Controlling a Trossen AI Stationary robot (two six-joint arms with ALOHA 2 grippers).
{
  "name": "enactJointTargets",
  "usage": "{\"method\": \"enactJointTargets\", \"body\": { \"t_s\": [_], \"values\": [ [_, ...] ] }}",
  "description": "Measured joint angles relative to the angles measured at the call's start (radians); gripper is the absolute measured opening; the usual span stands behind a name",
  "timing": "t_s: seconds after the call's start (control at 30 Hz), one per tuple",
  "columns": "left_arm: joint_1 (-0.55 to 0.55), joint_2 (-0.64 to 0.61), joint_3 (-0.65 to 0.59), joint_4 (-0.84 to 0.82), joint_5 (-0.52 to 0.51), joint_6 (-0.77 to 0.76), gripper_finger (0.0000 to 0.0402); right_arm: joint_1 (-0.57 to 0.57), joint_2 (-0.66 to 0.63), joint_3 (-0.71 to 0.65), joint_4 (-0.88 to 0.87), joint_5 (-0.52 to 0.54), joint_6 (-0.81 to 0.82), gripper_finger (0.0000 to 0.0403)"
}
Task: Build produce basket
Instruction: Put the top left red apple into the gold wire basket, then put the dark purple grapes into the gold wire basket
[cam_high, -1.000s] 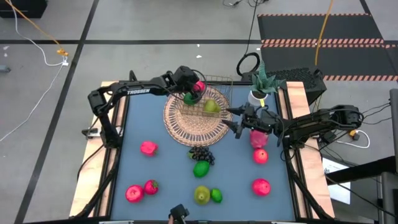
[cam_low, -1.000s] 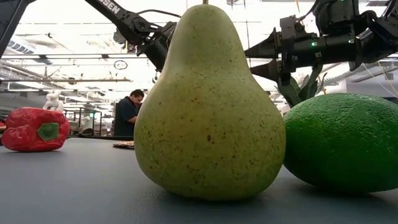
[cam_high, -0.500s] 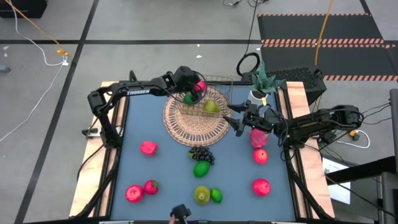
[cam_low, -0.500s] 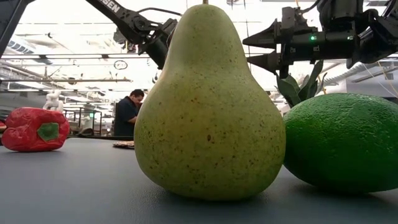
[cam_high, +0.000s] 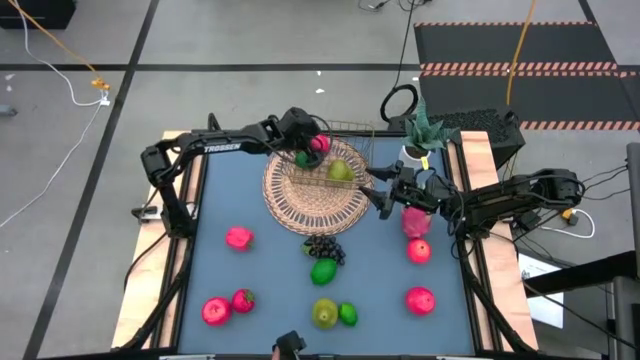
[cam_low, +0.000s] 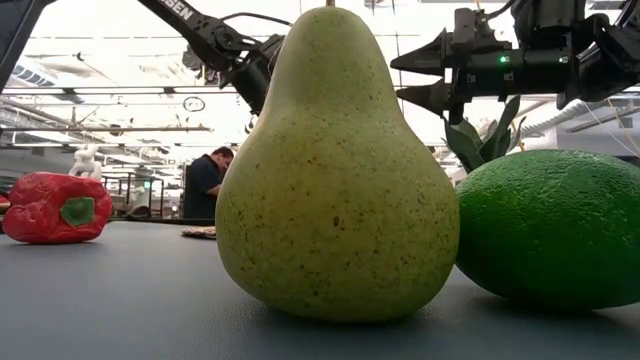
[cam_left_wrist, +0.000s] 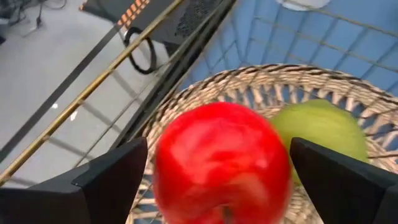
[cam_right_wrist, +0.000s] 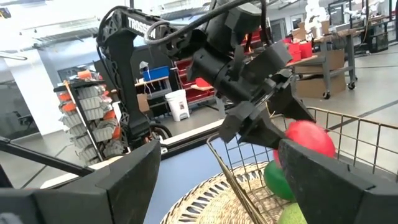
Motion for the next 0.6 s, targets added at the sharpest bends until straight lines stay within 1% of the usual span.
{"method": "enactJointTargets", "body": {
  "t_s": [0.27,0.4,0.5,0.6],
  "values": [
    [-0.006,0.0,0.0,0.027,-0.027,-0.013,0.0383,0.0,0.0,0.0,0.0,0.0,0.0,0.0322],
    [-0.015,-0.004,0.0,0.05,-0.113,-0.031,0.0383,0.0,0.0,0.0,-0.003,0.0,0.0,0.0322],
    [-0.028,-0.038,0.0,0.04,-0.158,-0.033,0.0383,0.0,0.0,0.001,-0.032,0.0,0.0,0.0322],
    [-0.051,-0.096,0.0,0.005,-0.169,-0.032,0.0383,0.0,0.0,0.001,-0.117,0.0,0.0,0.0322]
  ]
}}
